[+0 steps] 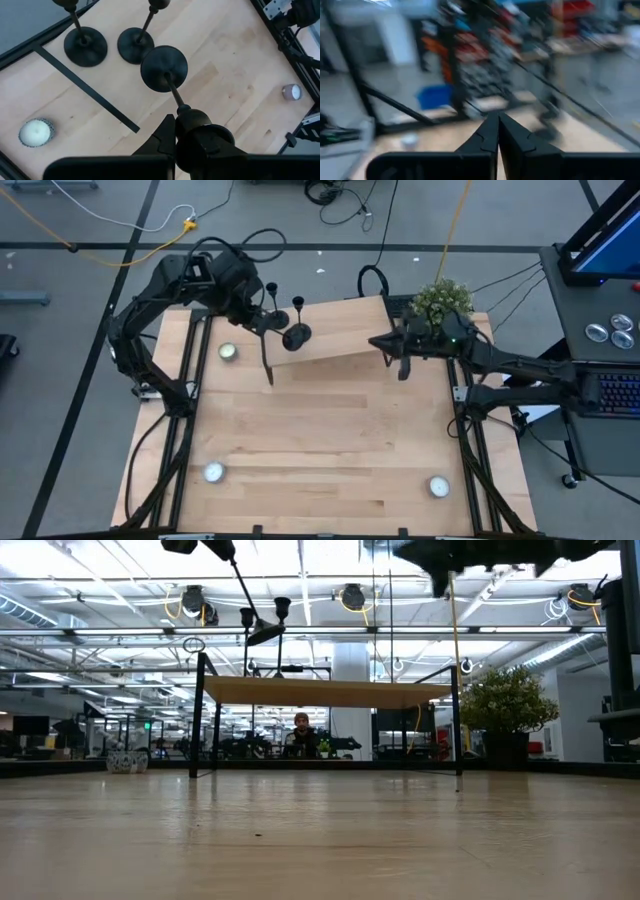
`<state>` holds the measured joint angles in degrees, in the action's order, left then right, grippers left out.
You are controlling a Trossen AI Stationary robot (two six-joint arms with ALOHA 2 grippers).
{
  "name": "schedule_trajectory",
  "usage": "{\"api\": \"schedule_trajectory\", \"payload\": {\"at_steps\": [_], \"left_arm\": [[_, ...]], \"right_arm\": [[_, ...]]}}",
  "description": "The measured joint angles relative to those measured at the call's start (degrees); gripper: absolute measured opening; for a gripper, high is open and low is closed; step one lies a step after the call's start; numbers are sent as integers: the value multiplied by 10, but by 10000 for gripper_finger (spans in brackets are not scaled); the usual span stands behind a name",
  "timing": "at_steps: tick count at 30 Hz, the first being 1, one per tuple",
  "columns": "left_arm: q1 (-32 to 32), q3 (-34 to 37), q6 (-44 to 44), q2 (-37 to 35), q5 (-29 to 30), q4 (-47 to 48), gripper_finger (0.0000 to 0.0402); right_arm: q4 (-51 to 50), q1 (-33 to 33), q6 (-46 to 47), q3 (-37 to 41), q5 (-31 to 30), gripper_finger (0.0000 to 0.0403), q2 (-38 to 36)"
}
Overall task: Pick & Place candle stick holders
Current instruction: Put the candle holder on the shelf
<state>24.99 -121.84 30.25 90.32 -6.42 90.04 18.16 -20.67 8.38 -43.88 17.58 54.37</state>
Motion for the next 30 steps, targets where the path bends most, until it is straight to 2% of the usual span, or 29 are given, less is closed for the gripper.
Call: {"api": "schedule_trajectory", "payload": {"at_steps": [3, 5, 12, 18, 22, 30], "left_arm": [[0, 0, 0, 0, 0, 0, 15], [0, 0, 0, 0, -1, 0, 15], [-5, 0, -6, 0, -8, 0, 15], [-30, 0, -10, 0, -9, 0, 15], [-51, 0, -11, 0, -9, 0, 15], [-88, 0, 3, 4, 5, -1, 15]], "right_arm": [[93, 30, -2, -13, 21, 2, 56], [108, 52, -22, -36, 21, 4, 96], [66, 97, -106, -165, 0, 24, 225], [-10, 107, -165, -270, -74, 56, 308], [-17, 109, -172, -306, -87, 85, 344], [-17, 124, -169, -327, -86, 139, 387]]}}
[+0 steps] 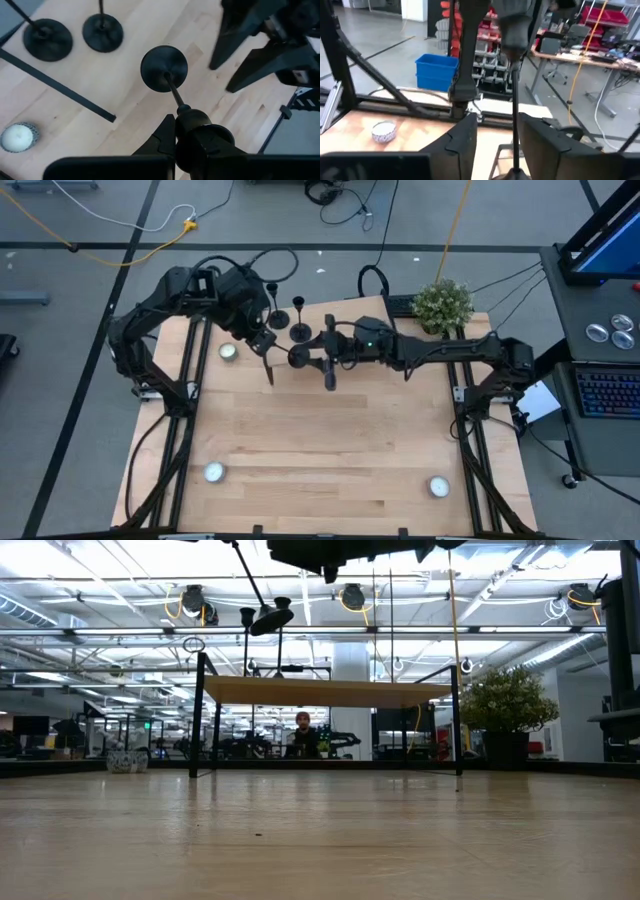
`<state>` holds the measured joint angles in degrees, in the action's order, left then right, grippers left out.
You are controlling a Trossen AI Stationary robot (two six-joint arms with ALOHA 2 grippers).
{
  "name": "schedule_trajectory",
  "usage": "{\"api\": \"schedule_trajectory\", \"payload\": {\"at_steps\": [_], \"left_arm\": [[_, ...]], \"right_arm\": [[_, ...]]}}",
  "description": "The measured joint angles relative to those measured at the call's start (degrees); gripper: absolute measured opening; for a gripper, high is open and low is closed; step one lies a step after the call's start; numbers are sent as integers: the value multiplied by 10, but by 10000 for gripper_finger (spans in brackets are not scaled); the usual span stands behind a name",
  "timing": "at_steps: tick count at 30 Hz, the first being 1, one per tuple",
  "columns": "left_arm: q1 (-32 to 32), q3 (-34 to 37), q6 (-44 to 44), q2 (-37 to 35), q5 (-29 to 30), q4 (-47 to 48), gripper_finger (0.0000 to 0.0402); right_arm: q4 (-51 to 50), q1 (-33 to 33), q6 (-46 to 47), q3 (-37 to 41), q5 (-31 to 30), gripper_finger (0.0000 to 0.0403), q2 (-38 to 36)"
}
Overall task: Pick & Place candle stick holders
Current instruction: Put the candle holder on the shelf
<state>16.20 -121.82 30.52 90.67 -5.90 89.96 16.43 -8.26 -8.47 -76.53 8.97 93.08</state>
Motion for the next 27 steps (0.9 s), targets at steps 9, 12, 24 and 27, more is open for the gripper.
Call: {"api": "schedule_trajectory", "payload": {"at_steps": [9, 12, 24, 27], "left_arm": [[-36, 0, 0, 26, -16, -2, 15], [-37, 1, 0, 30, -19, -3, 15], [-37, 0, -7, 37, -38, -36, 15], [-38, 0, -6, 38, -38, -37, 15]], "right_arm": [[38, 1, 22, 0, -15, 159, 32], [38, 5, 33, 0, -14, 160, 33], [28, 13, 38, 0, -13, 160, 32], [17, 13, 39, 0, -15, 160, 32]]}}
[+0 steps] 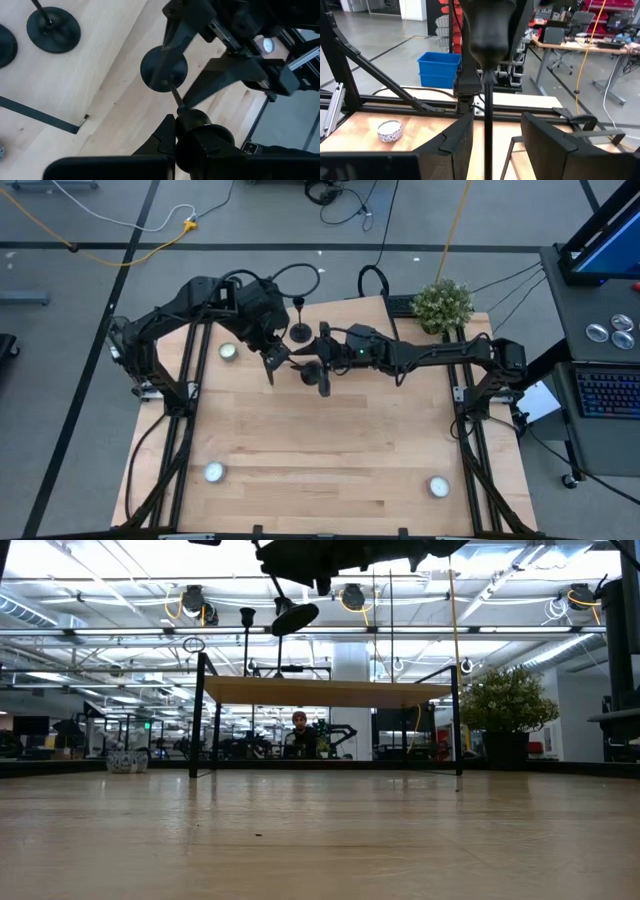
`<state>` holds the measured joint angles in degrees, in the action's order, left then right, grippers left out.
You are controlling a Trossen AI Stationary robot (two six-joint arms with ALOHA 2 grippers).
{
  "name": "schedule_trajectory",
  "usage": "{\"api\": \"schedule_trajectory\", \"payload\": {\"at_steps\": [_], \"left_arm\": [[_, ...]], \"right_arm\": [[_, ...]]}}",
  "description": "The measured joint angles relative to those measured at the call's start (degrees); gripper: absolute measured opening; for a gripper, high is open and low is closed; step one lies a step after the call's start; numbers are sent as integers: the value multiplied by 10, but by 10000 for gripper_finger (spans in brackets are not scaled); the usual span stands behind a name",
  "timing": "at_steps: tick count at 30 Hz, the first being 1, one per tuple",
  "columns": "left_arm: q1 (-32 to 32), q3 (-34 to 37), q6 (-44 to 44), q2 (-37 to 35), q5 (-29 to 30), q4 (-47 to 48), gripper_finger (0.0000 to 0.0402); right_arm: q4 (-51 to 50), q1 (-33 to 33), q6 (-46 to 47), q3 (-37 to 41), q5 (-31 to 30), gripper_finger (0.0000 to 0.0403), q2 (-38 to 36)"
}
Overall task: Pick & Place candle stick holders
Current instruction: Put the candle holder on the shelf
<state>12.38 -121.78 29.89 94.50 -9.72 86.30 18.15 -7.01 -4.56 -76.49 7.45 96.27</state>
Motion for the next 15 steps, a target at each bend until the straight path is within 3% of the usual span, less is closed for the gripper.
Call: {"api": "schedule_trajectory", "payload": {"at_steps": [6, 15], "left_arm": [[0, 0, 2, -1, -5, -2, 15], [0, 0, 0, -1, -8, -7, 15]], "right_arm": [[-28, 0, 9, 0, -2, 133, 0], [-50, 0, 9, 0, -1, 40, 0]]}}
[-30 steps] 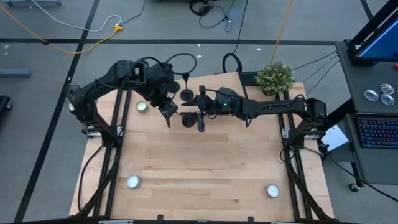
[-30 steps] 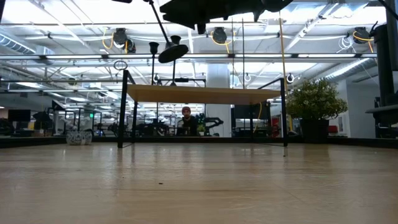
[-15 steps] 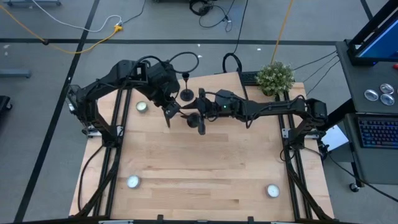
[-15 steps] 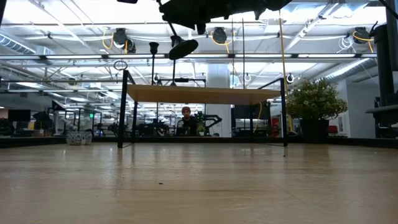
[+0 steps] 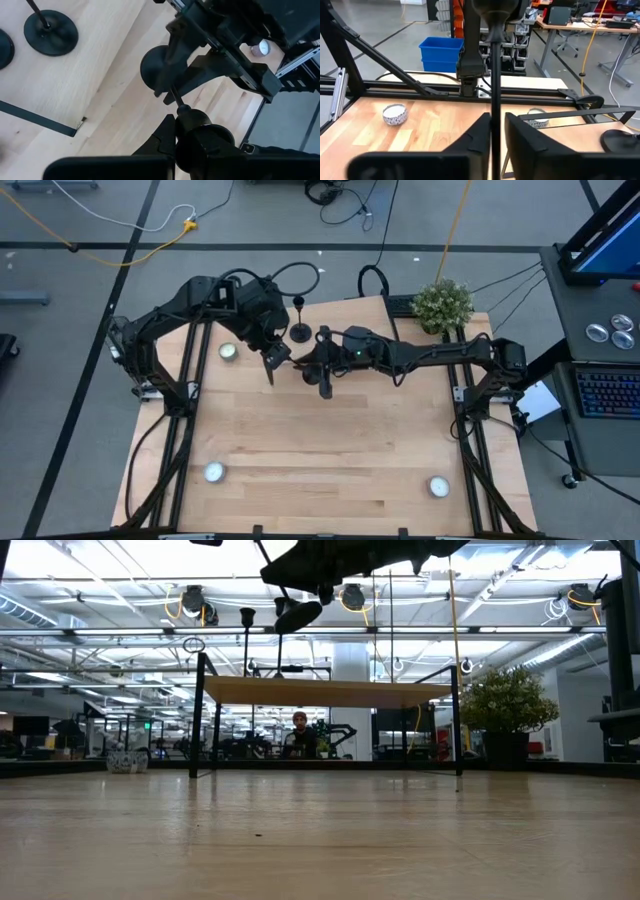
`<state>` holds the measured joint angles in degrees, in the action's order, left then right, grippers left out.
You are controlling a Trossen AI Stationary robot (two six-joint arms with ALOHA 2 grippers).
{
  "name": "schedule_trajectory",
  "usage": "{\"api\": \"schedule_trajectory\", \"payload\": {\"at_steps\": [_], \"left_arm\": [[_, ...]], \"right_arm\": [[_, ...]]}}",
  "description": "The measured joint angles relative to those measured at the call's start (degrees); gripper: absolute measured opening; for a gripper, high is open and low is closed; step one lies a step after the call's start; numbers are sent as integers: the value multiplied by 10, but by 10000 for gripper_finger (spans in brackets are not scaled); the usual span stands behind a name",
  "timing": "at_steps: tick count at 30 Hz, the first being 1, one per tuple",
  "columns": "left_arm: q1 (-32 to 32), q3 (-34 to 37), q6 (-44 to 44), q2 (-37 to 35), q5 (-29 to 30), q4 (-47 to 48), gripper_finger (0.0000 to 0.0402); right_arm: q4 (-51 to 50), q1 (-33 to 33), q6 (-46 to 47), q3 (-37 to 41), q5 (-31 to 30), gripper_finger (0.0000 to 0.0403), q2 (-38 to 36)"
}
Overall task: Pick & Place candle stick holders
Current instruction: Put the candle holder on the shelf
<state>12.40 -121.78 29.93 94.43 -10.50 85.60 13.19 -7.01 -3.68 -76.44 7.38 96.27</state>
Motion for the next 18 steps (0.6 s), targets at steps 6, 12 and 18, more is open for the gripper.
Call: {"api": "schedule_trajectory", "payload": {"at_steps": [6, 12, 18], "left_arm": [[0, 0, 1, 0, 0, 0, 15], [0, 0, -5, 0, -1, 0, 15], [0, 0, -15, 0, 0, -2, 71]], "right_arm": [[-2, 0, 0, 0, 1, 11, 0], [-2, 0, 10, 0, 1, 8, 0], [-2, 0, 21, 0, 1, 8, 0]]}}
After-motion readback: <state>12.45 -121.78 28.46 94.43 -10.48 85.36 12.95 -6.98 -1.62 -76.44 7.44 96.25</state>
